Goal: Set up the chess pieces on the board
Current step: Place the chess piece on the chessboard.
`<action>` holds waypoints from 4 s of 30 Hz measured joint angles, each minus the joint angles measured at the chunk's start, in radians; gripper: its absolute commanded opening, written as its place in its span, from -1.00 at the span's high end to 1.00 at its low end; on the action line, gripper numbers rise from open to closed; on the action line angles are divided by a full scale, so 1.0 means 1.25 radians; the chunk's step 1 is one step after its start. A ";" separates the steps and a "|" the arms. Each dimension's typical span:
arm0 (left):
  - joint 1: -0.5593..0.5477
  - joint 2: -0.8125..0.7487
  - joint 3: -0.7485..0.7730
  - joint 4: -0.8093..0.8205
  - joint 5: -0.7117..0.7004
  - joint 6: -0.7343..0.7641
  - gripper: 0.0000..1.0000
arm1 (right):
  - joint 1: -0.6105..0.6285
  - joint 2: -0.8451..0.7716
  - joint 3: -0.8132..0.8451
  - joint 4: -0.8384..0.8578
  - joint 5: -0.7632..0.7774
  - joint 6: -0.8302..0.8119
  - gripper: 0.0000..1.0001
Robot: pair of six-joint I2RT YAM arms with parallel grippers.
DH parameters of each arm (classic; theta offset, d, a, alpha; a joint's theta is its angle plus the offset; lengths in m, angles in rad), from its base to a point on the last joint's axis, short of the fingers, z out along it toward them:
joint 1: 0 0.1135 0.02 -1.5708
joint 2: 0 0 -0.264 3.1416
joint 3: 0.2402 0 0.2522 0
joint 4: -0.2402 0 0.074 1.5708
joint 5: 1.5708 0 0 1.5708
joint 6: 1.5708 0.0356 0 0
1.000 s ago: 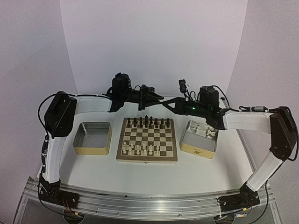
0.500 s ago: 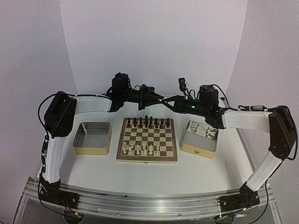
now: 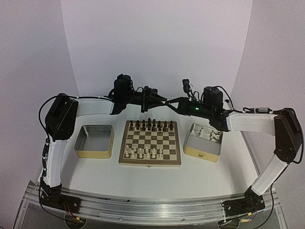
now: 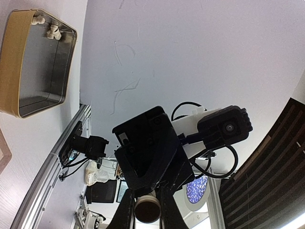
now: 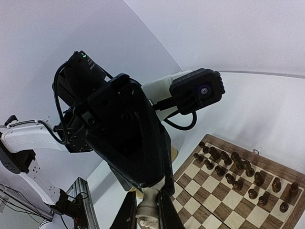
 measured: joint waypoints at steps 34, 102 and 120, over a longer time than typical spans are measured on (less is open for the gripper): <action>0.130 -0.125 0.307 -0.956 -0.406 0.710 0.15 | 0.130 0.242 0.646 -1.339 0.376 -0.055 1.00; 0.141 -0.136 0.255 -1.010 -0.468 0.756 0.15 | 0.203 0.538 0.779 -1.373 0.371 -0.015 0.65; 0.141 -0.136 0.254 -1.009 -0.468 0.755 0.16 | 0.203 0.537 0.786 -1.374 0.398 -0.013 0.46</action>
